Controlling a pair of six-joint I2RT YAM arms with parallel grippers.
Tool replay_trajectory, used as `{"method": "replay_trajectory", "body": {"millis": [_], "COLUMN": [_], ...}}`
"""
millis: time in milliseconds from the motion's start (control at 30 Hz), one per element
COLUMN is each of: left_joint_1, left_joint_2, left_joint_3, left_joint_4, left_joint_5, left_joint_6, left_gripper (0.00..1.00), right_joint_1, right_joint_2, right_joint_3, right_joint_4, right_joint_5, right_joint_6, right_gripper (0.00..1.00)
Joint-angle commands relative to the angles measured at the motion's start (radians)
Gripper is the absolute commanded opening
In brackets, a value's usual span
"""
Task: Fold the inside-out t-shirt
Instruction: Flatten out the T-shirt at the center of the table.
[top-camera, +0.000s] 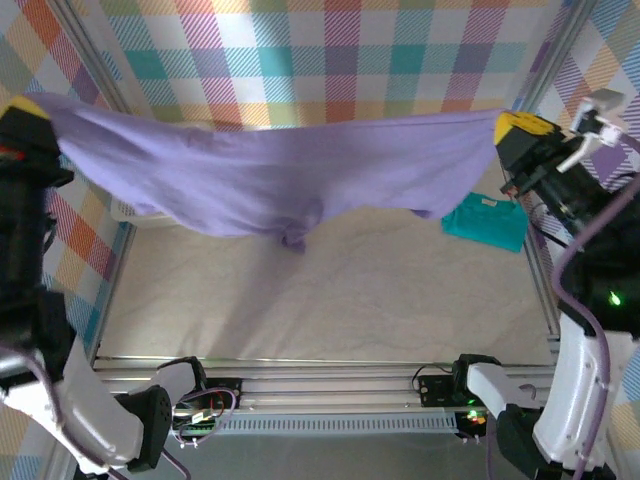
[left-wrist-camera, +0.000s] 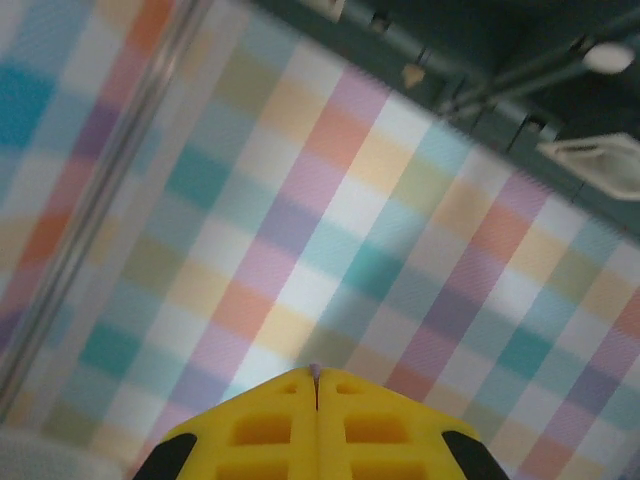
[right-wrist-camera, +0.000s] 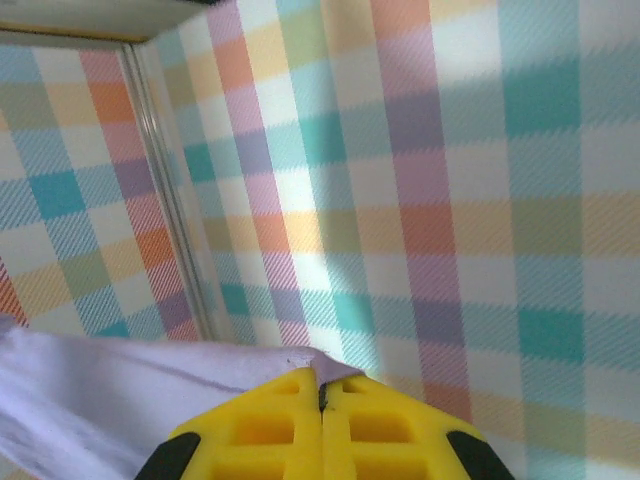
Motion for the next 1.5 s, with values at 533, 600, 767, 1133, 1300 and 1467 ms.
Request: {"method": "replay_trajectory", "body": {"millis": [533, 600, 767, 1133, 1300, 1467], "left_joint_1": [-0.084, -0.096, -0.100, -0.099, -0.099, -0.100], "left_joint_2": [0.432, 0.457, 0.396, 0.026, -0.048, 0.037], "left_joint_3": [-0.041, -0.001, 0.008, -0.035, 0.019, 0.159], "left_joint_4": [0.078, 0.063, 0.049, 0.032, 0.046, 0.046], "left_joint_5": [-0.086, -0.085, -0.088, -0.149, -0.186, -0.182], "left_joint_6": [0.081, 0.085, 0.095, 0.143, 0.159, 0.169], "left_gripper": [0.00, 0.00, 0.00, 0.00, 0.00, 0.00], "right_joint_1": [-0.002, -0.002, -0.002, -0.001, -0.001, -0.002], "right_joint_2": [0.392, 0.405, 0.359, -0.004, -0.067, -0.028], "right_joint_3": [-0.006, 0.012, 0.040, -0.019, 0.088, 0.197], "right_joint_4": [0.105, 0.096, 0.044, -0.094, -0.156, -0.179], "right_joint_5": [0.081, 0.080, 0.082, 0.175, 0.197, 0.217], "right_joint_6": [0.018, 0.013, -0.012, -0.078, -0.091, -0.108], "right_gripper": [0.00, 0.00, 0.00, 0.00, 0.00, 0.00]}}
